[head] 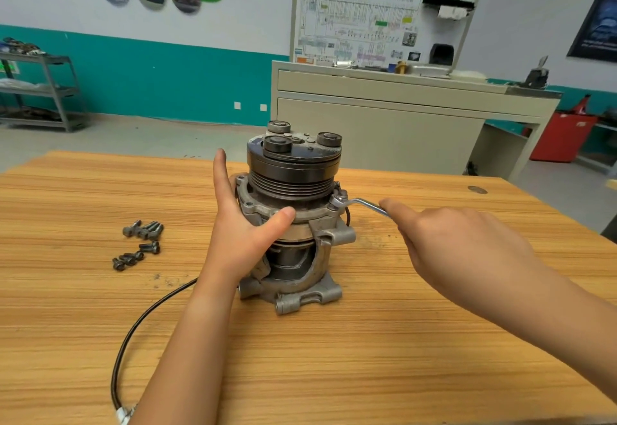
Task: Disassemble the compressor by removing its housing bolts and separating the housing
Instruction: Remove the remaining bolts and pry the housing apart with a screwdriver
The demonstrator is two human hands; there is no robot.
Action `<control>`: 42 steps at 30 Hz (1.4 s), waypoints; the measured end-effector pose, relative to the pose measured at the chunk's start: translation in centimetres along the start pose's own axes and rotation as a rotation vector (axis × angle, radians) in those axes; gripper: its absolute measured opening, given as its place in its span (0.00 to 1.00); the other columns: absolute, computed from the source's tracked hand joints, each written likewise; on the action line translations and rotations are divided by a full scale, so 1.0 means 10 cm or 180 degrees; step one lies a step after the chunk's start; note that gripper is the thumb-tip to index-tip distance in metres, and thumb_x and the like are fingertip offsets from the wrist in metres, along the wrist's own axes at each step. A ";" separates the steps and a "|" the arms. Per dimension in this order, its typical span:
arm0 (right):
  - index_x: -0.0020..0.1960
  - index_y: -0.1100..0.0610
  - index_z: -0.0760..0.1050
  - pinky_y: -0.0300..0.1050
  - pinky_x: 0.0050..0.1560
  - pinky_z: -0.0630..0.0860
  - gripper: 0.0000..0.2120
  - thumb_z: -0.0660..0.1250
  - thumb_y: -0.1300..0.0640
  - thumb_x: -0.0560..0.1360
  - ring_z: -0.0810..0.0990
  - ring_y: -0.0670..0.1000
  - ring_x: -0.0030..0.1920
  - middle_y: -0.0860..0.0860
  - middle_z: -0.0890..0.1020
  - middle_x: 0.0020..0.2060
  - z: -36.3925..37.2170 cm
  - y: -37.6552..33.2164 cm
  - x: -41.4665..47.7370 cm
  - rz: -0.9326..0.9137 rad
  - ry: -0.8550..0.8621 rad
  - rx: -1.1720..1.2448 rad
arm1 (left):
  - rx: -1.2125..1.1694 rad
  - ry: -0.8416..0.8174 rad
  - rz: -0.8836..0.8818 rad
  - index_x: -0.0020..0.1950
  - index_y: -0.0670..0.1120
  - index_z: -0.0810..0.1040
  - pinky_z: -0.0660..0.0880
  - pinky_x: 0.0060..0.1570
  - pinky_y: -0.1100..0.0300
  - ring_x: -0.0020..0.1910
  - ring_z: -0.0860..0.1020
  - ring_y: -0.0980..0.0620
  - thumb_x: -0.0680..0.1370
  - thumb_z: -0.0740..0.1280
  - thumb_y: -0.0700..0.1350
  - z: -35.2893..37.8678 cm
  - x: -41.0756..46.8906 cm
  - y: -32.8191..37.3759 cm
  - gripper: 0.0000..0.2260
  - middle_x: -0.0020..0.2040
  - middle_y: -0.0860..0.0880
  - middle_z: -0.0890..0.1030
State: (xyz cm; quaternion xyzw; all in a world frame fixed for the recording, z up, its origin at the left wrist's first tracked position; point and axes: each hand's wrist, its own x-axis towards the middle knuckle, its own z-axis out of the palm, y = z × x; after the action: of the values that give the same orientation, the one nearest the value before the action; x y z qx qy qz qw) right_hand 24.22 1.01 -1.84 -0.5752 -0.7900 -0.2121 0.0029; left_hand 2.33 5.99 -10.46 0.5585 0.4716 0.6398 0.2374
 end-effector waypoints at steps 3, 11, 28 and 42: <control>0.74 0.53 0.44 0.42 0.23 0.59 0.32 0.55 0.66 0.75 0.61 0.49 0.27 0.49 0.64 0.30 -0.14 -0.15 -0.01 -0.0001 -0.0292 -0.0389 | -0.0015 -0.0021 0.0002 0.73 0.67 0.40 0.61 0.57 0.68 0.64 0.61 0.65 0.64 0.72 0.55 0.00 0.00 -0.02 0.49 0.66 0.60 0.59; 0.73 0.66 0.41 0.43 0.21 0.56 0.31 0.53 0.70 0.75 0.59 0.49 0.28 0.59 0.74 0.49 -0.25 -0.42 -0.04 -0.0182 -0.0637 -0.0681 | 0.0026 -0.0066 0.0046 0.73 0.67 0.41 0.62 0.58 0.65 0.65 0.63 0.62 0.65 0.71 0.56 -0.01 0.00 -0.01 0.48 0.65 0.60 0.60; 0.62 0.59 0.69 0.49 0.48 0.71 0.14 0.55 0.66 0.78 0.77 0.59 0.47 0.57 0.80 0.48 0.52 0.16 1.05 -0.1043 0.0758 -0.0055 | -0.0028 -0.0097 0.0051 0.74 0.65 0.41 0.62 0.56 0.69 0.63 0.64 0.63 0.69 0.74 0.51 -0.01 0.00 -0.02 0.47 0.58 0.72 0.60; 0.71 0.41 0.50 0.45 0.32 0.68 0.21 0.50 0.54 0.80 0.72 0.52 0.36 0.47 0.71 0.33 0.14 0.10 0.00 -0.0173 -0.0015 0.0536 | 0.0066 -0.0080 0.0073 0.73 0.65 0.41 0.59 0.63 0.58 0.69 0.59 0.57 0.71 0.73 0.49 -0.01 0.01 -0.02 0.46 0.75 0.52 0.56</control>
State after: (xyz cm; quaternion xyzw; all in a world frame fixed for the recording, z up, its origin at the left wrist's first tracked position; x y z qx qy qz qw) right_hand 25.42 1.75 -2.76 -0.5518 -0.8204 -0.1436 0.0436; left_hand 2.17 6.11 -10.63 0.5743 0.4688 0.6305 0.2302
